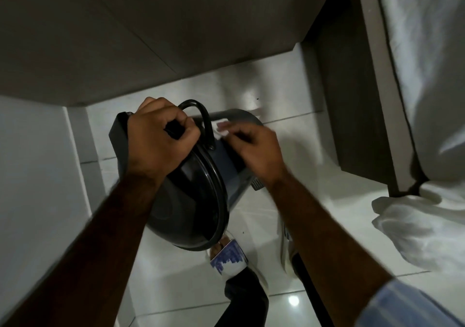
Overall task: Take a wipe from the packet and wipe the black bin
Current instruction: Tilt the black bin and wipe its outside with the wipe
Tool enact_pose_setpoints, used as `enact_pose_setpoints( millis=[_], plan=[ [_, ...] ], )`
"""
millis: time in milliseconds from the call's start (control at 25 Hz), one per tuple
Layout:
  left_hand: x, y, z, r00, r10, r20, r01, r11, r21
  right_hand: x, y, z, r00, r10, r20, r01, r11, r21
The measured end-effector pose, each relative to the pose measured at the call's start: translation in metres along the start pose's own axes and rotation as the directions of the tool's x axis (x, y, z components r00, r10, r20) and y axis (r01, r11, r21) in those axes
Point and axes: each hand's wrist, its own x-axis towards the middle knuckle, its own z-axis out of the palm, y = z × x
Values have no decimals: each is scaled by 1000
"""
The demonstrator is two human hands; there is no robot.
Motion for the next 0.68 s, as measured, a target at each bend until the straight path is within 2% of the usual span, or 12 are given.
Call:
enact_pose_setpoints(
  millis=[120,200,400,560,640,680],
  plan=[
    [3,1,-1,1000,-21,-5,21,1000,0,-60,14,-1,996,48,-77,-44,998,46],
    [6,3,0,1000,2,10,-2,1000,-1,-83,25,5,977,107,-185,-94,992,78],
    [17,14,17,997,60,53,-57,997,-53,-86,48,15,838,357,-413,-319,934,160],
    [26,30,33,986,121,111,-118,992,-40,-60,69,-13,771,465,-434,-494,868,52],
    [31,43,43,972,176,153,-173,984,-36,-53,80,-35,737,534,-414,-547,831,98],
    [32,52,50,962,204,181,-205,979,-17,-51,85,-46,705,568,-426,-552,815,174]
  ],
)
